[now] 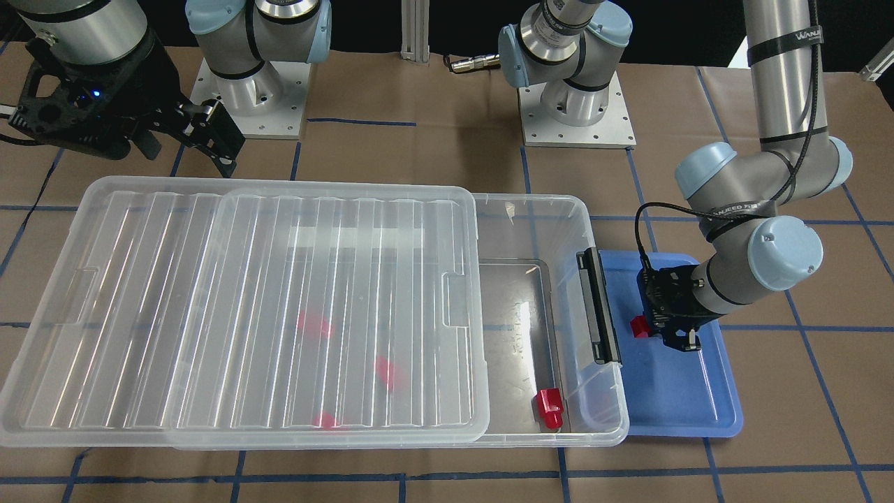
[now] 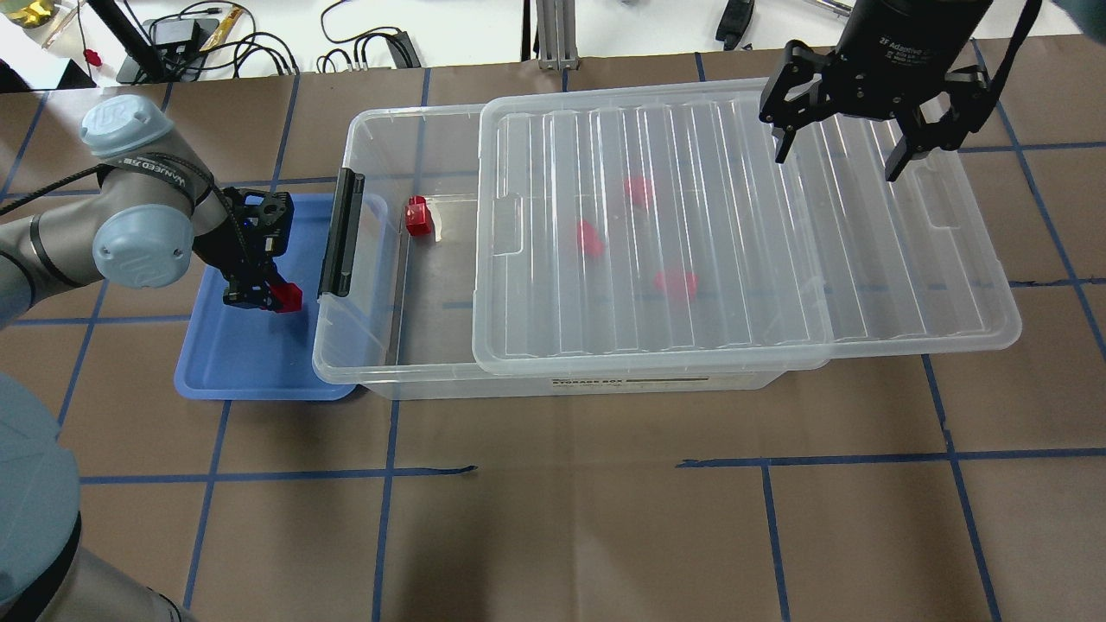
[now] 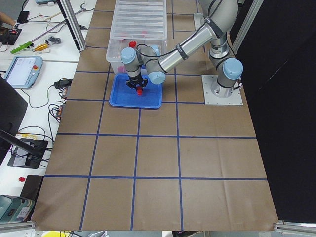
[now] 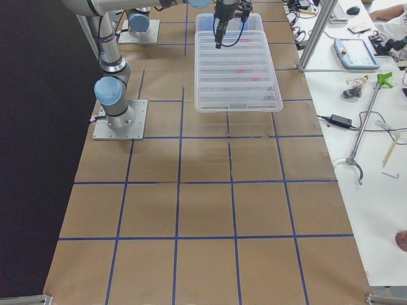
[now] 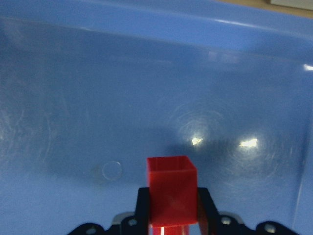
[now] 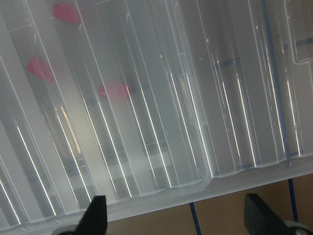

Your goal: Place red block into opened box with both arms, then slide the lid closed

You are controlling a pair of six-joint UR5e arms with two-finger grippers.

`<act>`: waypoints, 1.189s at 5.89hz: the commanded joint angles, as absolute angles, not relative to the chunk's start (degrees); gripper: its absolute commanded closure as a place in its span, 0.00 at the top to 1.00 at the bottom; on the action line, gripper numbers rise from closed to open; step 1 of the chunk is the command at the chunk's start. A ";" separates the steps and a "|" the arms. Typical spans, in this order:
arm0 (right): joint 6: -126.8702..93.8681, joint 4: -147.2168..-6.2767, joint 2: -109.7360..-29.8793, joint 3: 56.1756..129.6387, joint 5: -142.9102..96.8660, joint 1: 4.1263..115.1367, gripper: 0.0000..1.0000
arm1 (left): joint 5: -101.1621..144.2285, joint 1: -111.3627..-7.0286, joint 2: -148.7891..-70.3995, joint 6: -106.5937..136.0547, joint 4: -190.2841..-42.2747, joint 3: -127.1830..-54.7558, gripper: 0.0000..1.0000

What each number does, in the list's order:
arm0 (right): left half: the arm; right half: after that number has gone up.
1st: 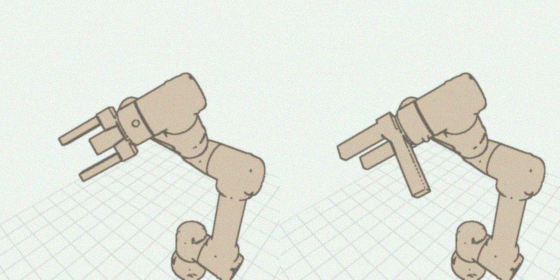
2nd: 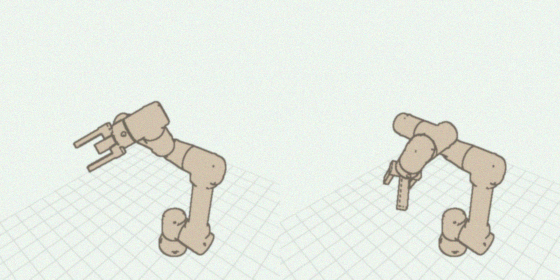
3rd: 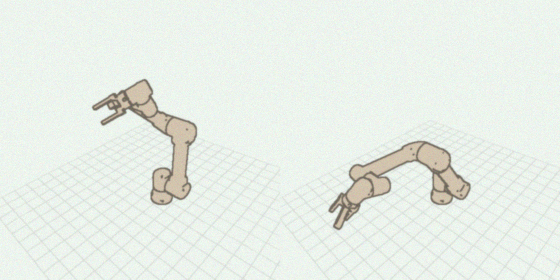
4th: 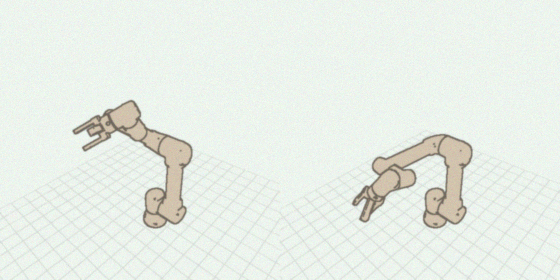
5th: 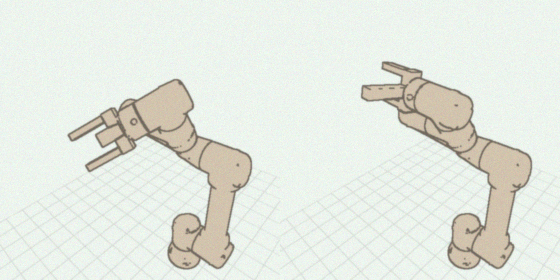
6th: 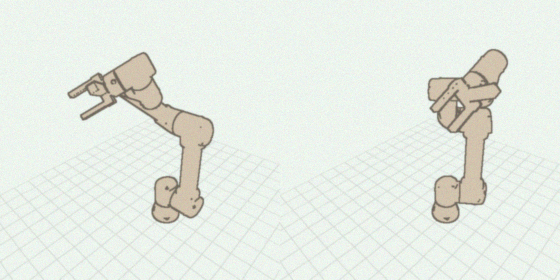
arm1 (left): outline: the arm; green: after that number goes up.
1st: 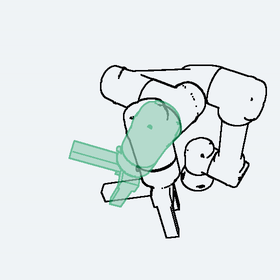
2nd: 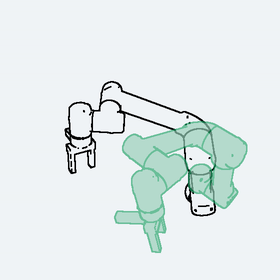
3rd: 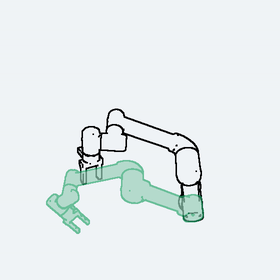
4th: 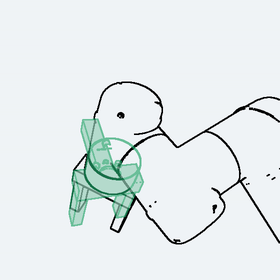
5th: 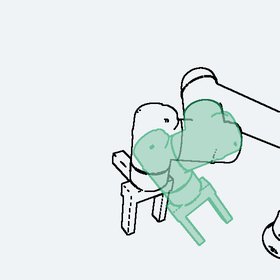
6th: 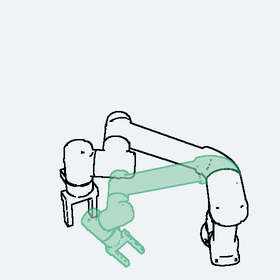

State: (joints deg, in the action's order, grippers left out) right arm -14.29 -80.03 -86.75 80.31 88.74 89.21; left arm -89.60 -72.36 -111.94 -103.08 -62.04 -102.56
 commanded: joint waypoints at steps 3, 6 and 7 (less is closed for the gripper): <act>-14.24 -80.16 -86.75 80.42 88.59 89.21 1.00 | -82.48 -74.08 -103.55 -97.59 -85.23 -87.92 0.01; -14.24 -80.16 -86.75 80.42 88.50 89.21 1.00 | -82.53 -89.70 -104.49 -83.53 -84.13 -84.29 0.01; -14.24 -80.16 -86.75 80.42 88.59 89.21 1.00 | -82.36 -90.78 -106.59 -83.58 -80.72 -86.03 0.00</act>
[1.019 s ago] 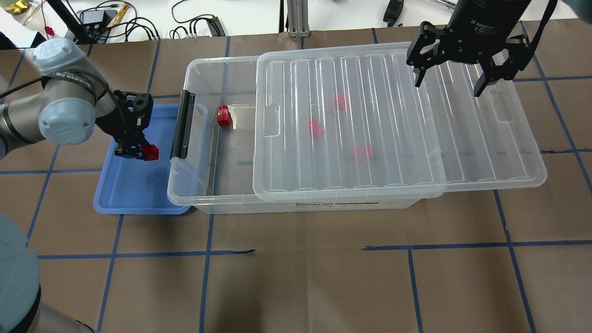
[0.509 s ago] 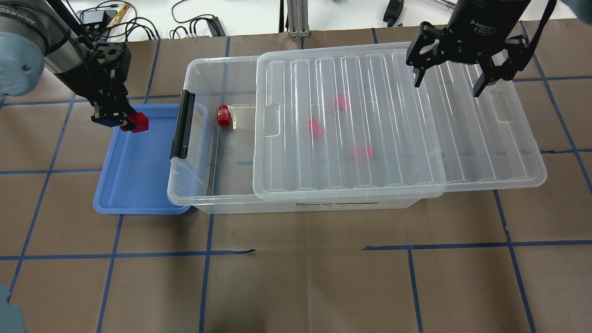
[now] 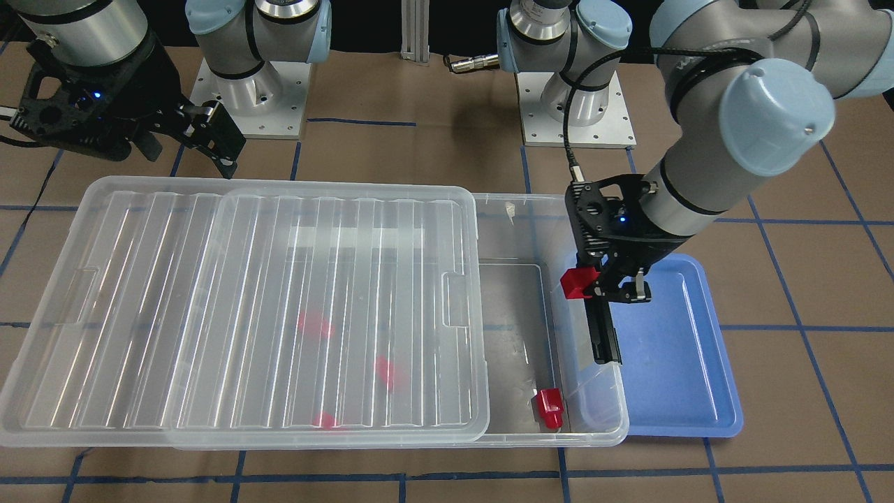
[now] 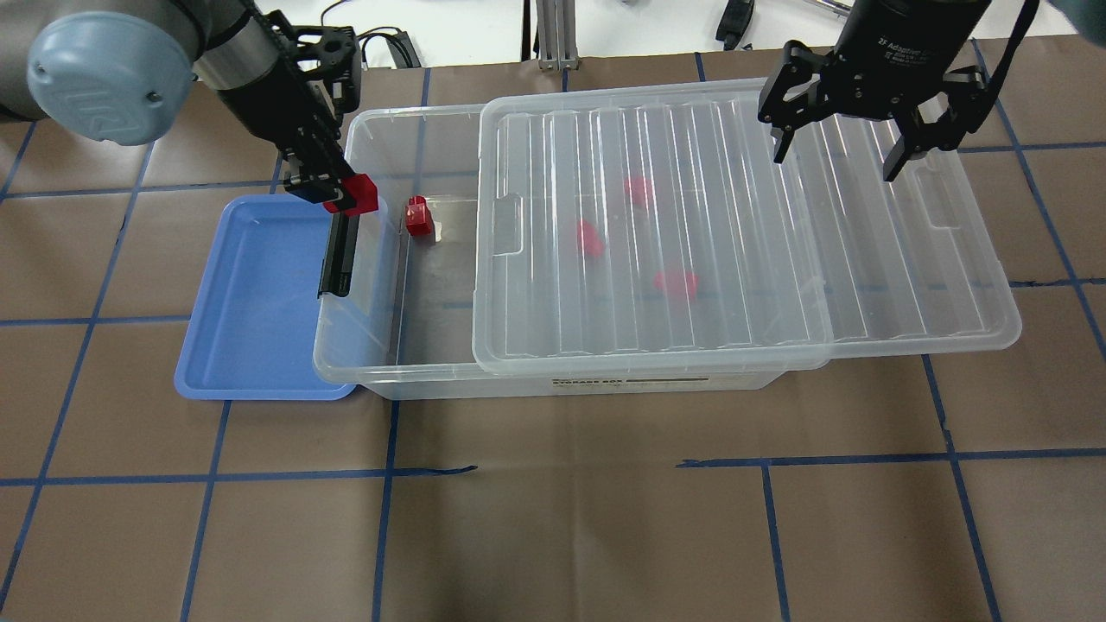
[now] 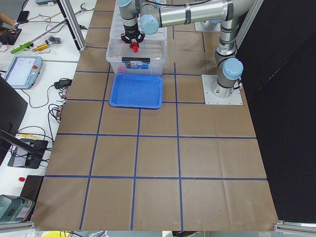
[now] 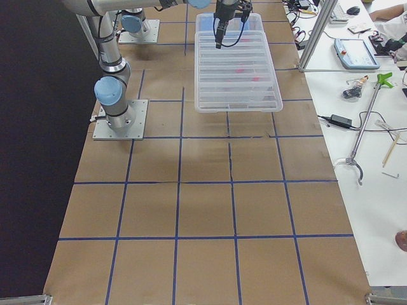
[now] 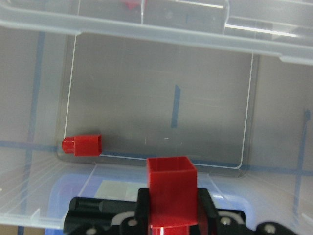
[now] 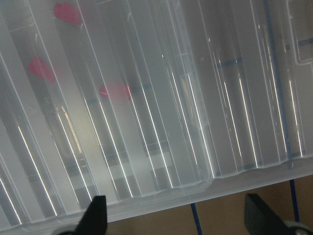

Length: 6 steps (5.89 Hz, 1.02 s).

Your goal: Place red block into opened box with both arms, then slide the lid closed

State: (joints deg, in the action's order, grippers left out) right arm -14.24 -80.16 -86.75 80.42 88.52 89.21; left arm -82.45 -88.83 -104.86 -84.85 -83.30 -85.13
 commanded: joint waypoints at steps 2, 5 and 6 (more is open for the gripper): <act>-14.24 -80.16 -86.75 80.42 88.59 89.21 1.00 | -82.44 -91.67 -108.98 -84.20 -73.96 -92.77 0.01; -14.24 -80.16 -86.75 80.42 88.68 89.21 1.00 | -82.18 -92.02 -113.45 -84.99 -62.50 -99.40 0.02; -14.24 -80.16 -86.75 80.42 88.68 89.21 1.00 | -82.09 -91.93 -113.73 -85.16 -62.58 -99.58 0.03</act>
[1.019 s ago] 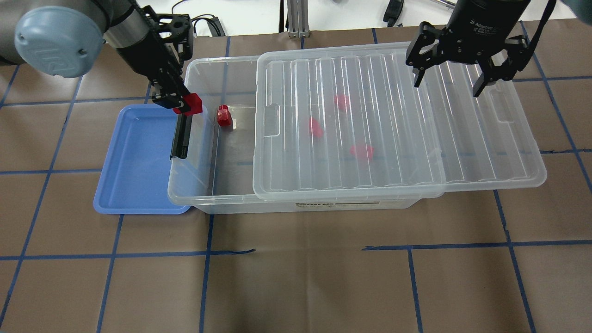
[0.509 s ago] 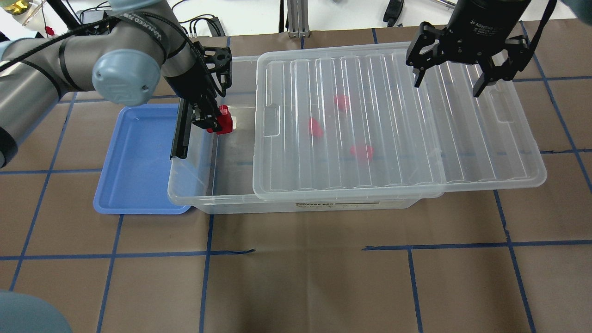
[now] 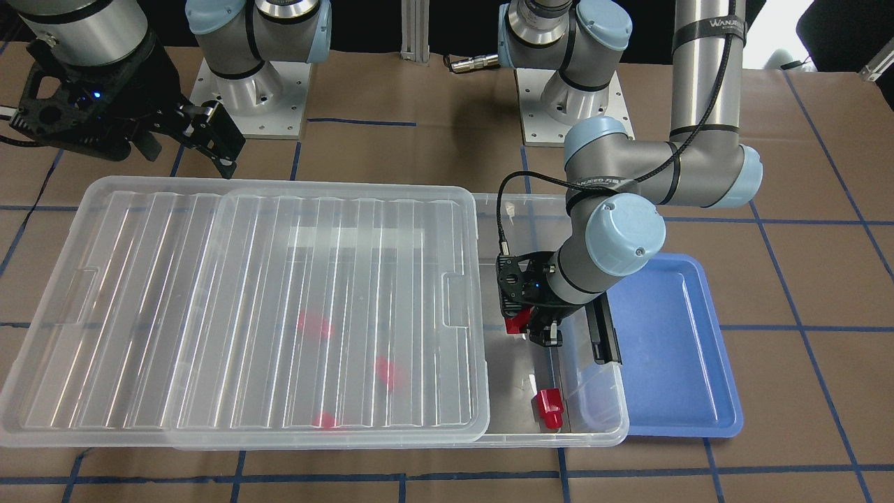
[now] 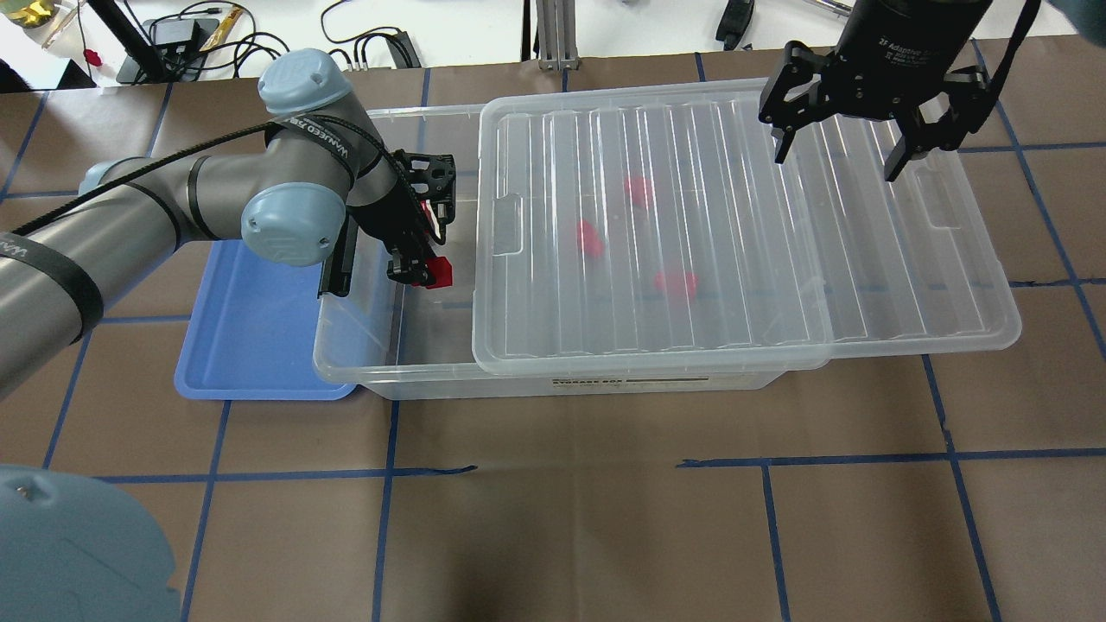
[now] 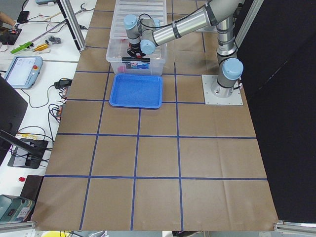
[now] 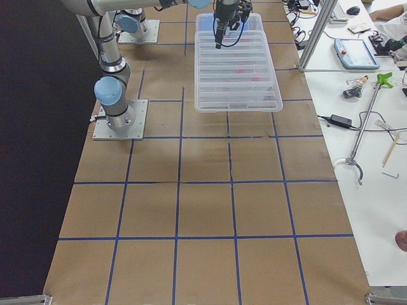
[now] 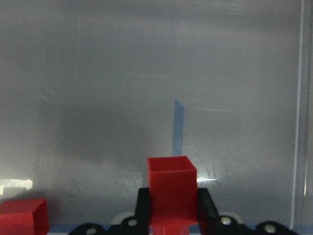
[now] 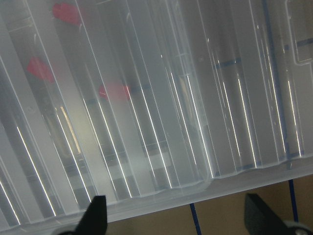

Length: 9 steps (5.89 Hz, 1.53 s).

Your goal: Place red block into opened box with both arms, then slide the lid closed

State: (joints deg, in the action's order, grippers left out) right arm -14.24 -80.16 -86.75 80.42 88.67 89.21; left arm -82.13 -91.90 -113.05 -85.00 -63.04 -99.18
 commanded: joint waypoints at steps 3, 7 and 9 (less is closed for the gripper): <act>-14.24 -80.16 -86.75 80.42 88.68 89.21 1.00 | -82.18 -92.46 -115.13 -84.90 -62.32 -100.19 0.17; -14.24 -79.98 -86.75 80.42 88.86 89.03 1.00 | -82.44 -92.37 -109.28 -82.28 -73.30 -94.43 0.98; -14.24 -80.15 -87.36 79.81 89.82 87.81 1.00 | -82.18 -91.93 -103.38 -81.30 -92.91 -83.37 0.98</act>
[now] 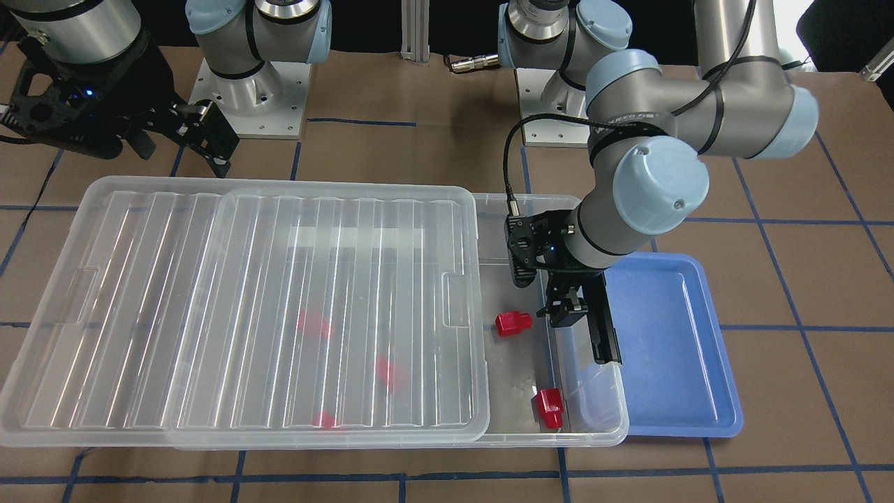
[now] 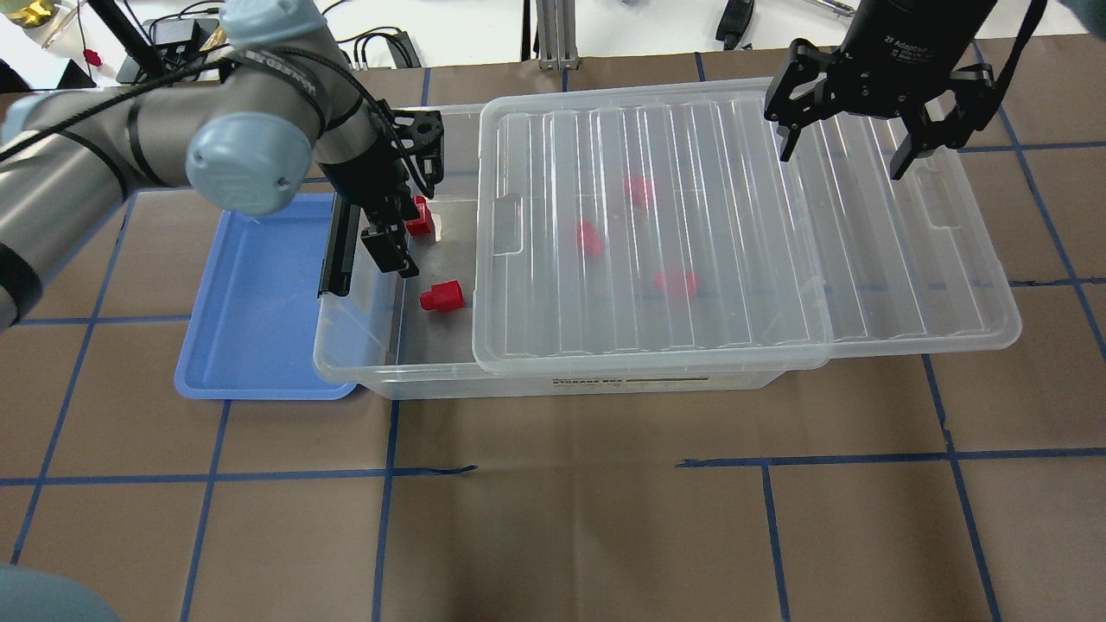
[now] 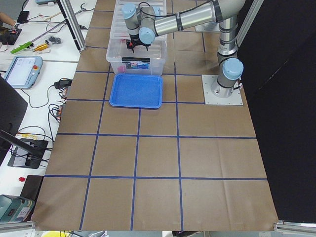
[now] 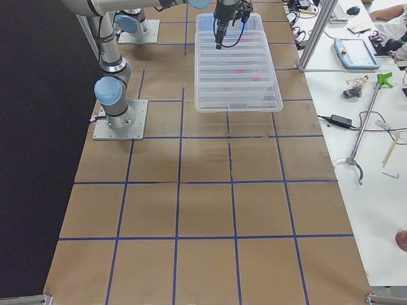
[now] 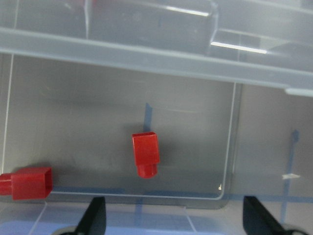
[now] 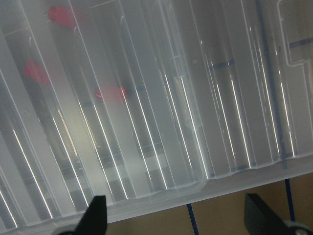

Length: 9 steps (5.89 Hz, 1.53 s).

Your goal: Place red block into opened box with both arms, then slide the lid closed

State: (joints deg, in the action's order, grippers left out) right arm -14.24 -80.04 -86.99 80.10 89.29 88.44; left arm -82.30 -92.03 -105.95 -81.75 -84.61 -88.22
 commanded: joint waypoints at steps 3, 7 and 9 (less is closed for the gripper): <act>5.71 -80.24 -87.36 80.33 92.90 75.99 1.00 | -88.03 -91.23 -96.52 -63.14 -99.94 -80.59 0.98; 31.59 -92.23 -79.29 85.58 97.38 61.37 1.00 | -88.95 -91.06 -93.79 -12.02 -91.59 -81.48 0.98; 31.73 -103.90 -78.66 95.40 97.99 58.46 1.00 | -88.95 -91.05 -93.60 0.93 -90.36 -81.65 0.98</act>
